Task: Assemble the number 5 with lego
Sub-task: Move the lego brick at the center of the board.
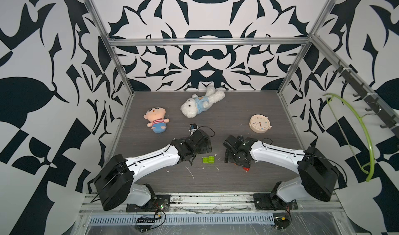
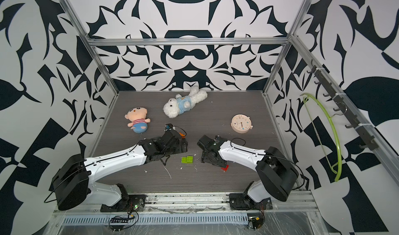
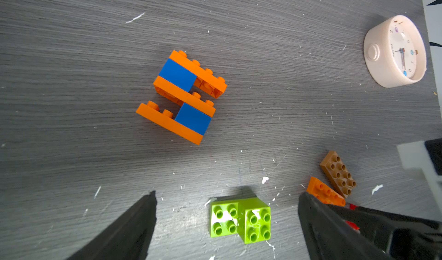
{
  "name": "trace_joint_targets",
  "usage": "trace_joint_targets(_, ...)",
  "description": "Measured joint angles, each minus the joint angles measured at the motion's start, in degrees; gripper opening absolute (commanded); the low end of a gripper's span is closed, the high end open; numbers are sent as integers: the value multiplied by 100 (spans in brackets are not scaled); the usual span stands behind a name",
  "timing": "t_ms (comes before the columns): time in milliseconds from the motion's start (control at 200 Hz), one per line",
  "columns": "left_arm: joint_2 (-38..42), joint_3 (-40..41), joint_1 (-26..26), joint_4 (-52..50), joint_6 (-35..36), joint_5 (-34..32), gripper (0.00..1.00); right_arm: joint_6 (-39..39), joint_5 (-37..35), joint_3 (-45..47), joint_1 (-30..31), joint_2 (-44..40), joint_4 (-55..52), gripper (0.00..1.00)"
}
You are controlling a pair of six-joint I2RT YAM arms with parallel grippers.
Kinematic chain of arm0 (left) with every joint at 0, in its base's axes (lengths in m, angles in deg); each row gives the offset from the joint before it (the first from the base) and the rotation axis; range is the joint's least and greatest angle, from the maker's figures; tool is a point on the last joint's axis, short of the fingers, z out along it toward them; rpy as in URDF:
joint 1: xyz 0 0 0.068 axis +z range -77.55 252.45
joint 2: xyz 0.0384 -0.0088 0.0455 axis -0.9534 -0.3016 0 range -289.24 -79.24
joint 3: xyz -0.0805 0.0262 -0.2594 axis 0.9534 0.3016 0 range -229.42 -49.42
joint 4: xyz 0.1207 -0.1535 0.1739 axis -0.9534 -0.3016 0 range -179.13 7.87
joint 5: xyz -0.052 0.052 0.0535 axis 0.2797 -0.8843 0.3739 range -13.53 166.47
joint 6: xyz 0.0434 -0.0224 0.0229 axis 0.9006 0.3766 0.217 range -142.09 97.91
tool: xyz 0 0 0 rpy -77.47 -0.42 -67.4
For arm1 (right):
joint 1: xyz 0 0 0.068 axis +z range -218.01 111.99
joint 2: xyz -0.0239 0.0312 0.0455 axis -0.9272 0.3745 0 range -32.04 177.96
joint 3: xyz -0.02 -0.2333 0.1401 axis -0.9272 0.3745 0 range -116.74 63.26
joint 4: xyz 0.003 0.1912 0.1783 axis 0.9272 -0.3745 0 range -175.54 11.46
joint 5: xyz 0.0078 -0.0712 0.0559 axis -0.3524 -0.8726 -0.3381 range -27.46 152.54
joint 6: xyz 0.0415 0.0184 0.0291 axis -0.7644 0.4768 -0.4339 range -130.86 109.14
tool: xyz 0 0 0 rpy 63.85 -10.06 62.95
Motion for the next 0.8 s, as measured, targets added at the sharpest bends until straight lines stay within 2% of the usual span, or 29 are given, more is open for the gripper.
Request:
trace_joint_targets(170, 0, 0, 0, -33, 0, -31, 99, -66, 11, -13, 22, 13, 127, 95)
trace_joint_targets(395, 0, 0, 0, -37, 2, -46, 99, -153, 31, -13, 22, 26, 229, 96)
trace_joint_targets(800, 0, 0, 0, -37, 7, -48, 99, -227, -22, -13, 13, 350, 297, 93)
